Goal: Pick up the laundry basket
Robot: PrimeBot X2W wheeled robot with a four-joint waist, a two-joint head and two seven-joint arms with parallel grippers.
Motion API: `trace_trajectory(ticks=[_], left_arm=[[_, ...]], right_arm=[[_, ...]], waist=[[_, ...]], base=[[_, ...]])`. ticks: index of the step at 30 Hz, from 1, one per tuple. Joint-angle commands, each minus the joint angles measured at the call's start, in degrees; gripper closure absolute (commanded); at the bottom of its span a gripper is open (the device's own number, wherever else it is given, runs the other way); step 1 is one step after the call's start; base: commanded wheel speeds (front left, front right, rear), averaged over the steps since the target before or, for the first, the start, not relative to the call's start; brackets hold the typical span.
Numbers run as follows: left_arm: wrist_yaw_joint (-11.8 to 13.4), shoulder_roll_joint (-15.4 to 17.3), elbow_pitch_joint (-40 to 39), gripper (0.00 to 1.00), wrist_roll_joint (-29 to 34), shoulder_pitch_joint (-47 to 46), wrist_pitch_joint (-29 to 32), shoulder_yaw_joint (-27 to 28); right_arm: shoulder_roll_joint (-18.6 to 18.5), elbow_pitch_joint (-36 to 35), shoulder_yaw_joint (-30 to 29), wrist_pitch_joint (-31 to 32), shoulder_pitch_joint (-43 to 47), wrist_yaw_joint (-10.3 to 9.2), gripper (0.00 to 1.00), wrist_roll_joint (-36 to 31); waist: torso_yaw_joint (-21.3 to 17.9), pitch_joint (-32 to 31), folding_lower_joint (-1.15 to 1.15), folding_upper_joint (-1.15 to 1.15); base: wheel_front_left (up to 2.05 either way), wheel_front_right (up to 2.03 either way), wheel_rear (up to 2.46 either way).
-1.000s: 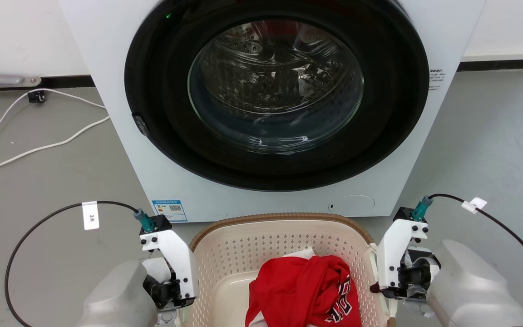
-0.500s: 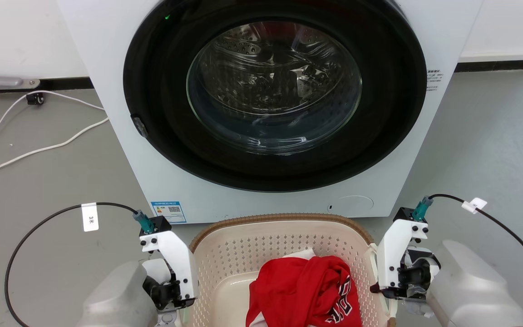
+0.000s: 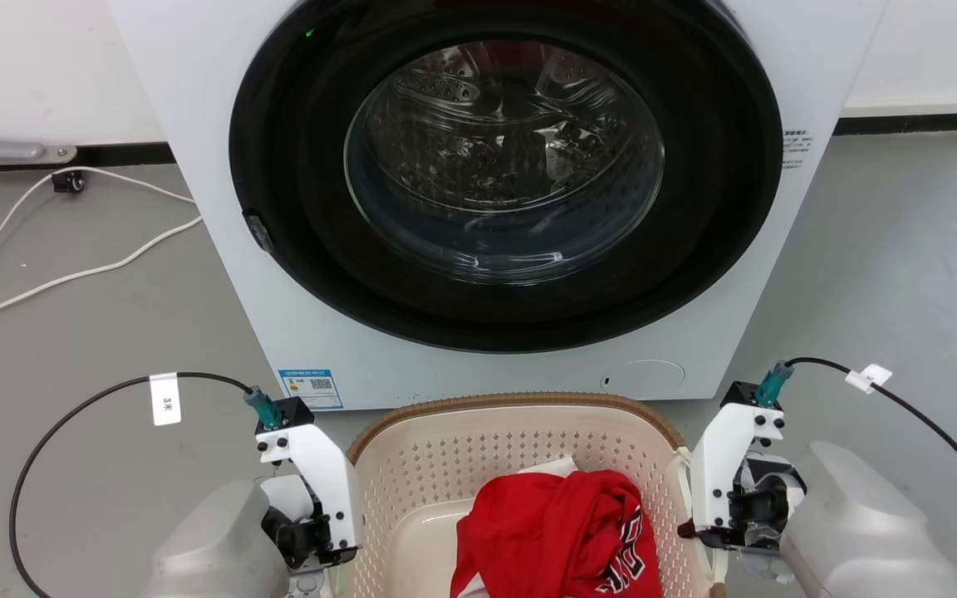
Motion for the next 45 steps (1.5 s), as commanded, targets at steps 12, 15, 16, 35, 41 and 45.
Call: trace_trajectory(ticks=[12,15,16,35,41,45], left_arm=[[0.02,0.06,-0.05,1.0,-1.54,-0.52,-0.49,-0.74],[0.02,-0.04,0.02,1.0,-1.7,-0.39,-0.5,-0.95],[0.02,-0.09,0.06,1.0,-1.83,-0.37,-0.52,-1.01],[0.02,-0.07,0.39,1.0,-3.27,-0.6,-0.84,-2.27],[0.02,-0.11,0.56,1.0,-3.58,-0.54,-0.85,-2.61],[0.02,-0.16,0.64,1.0,-3.94,-0.5,-0.95,-2.8]], right_arm=[[0.86,-0.31,-1.78,0.25,0.35,0.21,1.0,-1.16],[0.93,-0.31,-2.08,0.3,0.4,0.21,1.0,-1.45],[0.96,-0.31,-2.18,0.22,0.39,0.21,1.0,-1.55],[1.19,-0.31,-3.38,0.42,0.59,0.21,1.0,-2.55],[1.21,-0.31,-3.73,0.58,0.73,0.21,1.0,-2.66],[1.21,-0.31,-3.52,0.57,0.74,0.21,1.0,-2.41]], waist=[[0.02,-0.02,0.0,0.0],[0.05,-0.03,0.0,0.0],[0.06,-0.04,0.0,0.0],[0.18,-0.22,0.0,0.0],[0.16,-0.22,0.0,0.0],[0.19,-0.29,0.0,0.0]], base=[[0.0,0.0,0.0],[0.0,0.0,0.0],[0.0,0.0,0.0],[0.0,0.0,0.0],[0.0,0.0,0.0],[0.0,0.0,0.0]])
